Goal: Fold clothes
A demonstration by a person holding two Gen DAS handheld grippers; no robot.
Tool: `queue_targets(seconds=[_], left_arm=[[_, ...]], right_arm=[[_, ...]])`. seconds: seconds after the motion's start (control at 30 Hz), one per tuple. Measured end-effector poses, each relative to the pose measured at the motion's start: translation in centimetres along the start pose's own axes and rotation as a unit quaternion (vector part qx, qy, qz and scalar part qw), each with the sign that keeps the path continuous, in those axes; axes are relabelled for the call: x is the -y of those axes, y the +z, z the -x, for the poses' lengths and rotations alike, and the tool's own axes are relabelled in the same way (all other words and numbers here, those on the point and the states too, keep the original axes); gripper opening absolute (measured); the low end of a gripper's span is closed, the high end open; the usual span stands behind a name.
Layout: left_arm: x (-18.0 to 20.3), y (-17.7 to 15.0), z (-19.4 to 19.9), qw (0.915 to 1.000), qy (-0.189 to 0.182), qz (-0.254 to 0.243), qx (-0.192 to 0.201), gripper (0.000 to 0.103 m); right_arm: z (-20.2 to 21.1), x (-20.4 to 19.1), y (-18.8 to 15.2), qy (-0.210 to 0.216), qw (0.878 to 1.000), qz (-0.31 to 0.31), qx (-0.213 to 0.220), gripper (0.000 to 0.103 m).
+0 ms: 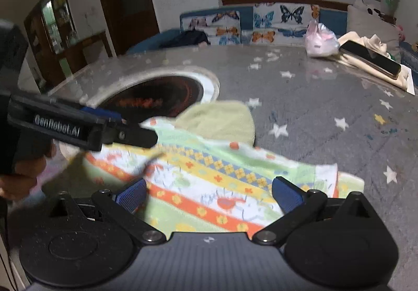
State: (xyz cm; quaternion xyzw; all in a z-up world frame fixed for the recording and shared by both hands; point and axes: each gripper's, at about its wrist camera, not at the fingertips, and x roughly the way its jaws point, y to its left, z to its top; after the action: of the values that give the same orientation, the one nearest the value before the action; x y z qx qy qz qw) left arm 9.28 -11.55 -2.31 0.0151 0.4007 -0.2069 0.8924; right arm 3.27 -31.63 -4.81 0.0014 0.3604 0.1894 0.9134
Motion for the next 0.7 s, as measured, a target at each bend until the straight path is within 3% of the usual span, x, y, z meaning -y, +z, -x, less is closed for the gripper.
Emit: queue_targets(seconds=[0.13, 0.17, 0.3, 0.43, 0.7], left_arm=[[-0.6, -0.5, 0.0, 0.9999, 0.011, 0.003, -0.009, 0.099], [-0.7, -0.6, 0.5, 0.9999, 0.010, 0.004, -0.004, 0.103], [-0.9, -1.4, 2.5, 0.9998, 0.007, -0.008, 0.016, 0.103], [-0.9, -2.5, 4.2, 0.9991, 0.000, -0.025, 0.034, 0.103], [-0.9, -4.6, 6.2, 0.9978, 0.015, -0.046, 0.046, 0.103]], right_arm=[[0.4, -1.0, 0.0, -0.017, 1.000, 0.022, 0.003, 0.103], [0.7, -1.3, 0.0, -0.017, 1.000, 0.025, 0.007, 0.103], [2.3, -3.4, -0.7, -0.021, 0.997, 0.074, 0.033, 0.103], [2.0, -5.1, -2.7, -0.035, 0.992, 0.114, 0.029, 0.103], [3.8, -5.6, -3.3, -0.044, 0.991, 0.107, 0.061, 0.103]])
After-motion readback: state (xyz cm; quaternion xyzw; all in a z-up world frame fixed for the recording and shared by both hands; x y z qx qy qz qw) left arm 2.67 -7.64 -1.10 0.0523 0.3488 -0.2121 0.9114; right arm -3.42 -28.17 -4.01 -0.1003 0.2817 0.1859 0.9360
